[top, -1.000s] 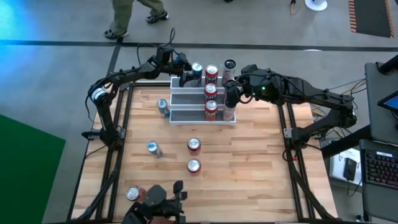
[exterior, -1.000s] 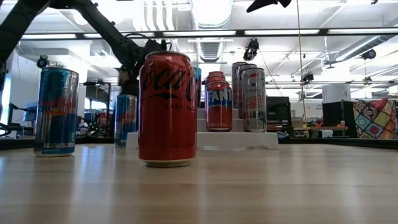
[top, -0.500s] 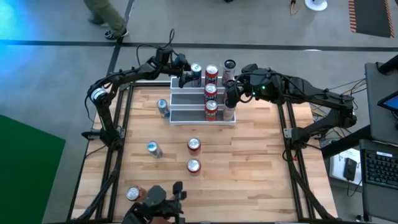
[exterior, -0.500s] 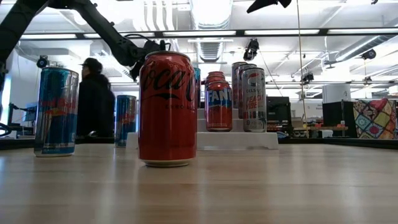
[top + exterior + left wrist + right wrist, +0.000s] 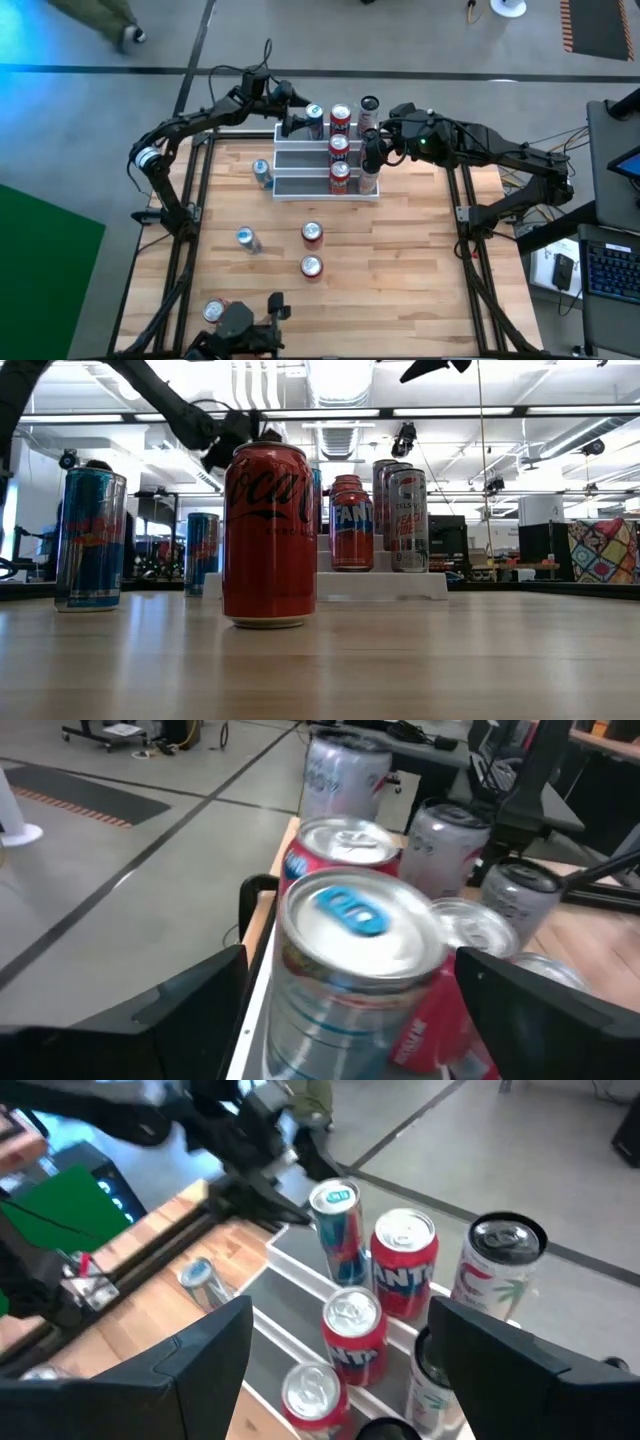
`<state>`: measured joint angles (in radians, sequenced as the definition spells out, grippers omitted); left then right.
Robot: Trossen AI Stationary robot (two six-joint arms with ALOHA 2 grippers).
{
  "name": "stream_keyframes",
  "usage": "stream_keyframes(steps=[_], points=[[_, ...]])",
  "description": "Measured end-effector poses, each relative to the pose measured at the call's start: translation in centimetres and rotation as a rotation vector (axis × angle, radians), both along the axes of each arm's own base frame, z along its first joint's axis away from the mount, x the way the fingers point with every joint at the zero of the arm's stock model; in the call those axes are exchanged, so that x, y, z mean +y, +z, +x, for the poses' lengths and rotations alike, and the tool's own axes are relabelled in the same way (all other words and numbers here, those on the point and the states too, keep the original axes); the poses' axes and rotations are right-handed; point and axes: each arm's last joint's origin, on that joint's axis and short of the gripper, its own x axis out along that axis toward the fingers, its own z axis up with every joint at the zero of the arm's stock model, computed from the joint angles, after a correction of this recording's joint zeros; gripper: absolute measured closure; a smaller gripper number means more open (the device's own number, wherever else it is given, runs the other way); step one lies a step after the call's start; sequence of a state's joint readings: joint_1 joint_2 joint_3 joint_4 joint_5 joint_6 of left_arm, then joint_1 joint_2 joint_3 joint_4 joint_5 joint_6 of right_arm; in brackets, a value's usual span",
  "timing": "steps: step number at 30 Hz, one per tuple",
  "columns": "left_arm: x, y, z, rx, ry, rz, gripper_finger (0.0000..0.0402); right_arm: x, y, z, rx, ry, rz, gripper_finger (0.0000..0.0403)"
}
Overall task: Place canned beverage on shelf
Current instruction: Put the bottom left blue soda can on the top tier of the shelf, then put the top blue soda can on the middle tier of the shelf aligned with the other blue soda can
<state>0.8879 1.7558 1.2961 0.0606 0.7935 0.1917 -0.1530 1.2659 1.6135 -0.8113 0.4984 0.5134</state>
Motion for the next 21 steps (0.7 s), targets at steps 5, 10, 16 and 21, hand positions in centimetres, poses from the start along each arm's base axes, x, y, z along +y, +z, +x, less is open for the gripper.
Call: stream_keyframes(steps=[5, 10, 16, 21], points=[[-1.5, 2.2, -1.4, 0.037, 0.008, 0.046, 0.0064, -0.1, -0.1, -0.1, 0.020, -0.001, 0.001, 0.0113], [-3.0, 3.6, -2.8, 0.094, 0.013, 0.041, 0.0075, 0.1, -0.3, 0.1, 0.032, 0.088, 0.019, 0.0113], [-5.3, 5.2, -3.8, 0.134, 0.008, 0.036, 0.0087, 0.3, -0.7, 0.2, 0.048, 0.170, 0.046, 0.0113], [-7.4, 6.0, -4.8, 0.155, 0.078, 0.066, 0.0099, 0.7, -0.7, 0.3, 0.060, 0.212, 0.046, 0.0113]])
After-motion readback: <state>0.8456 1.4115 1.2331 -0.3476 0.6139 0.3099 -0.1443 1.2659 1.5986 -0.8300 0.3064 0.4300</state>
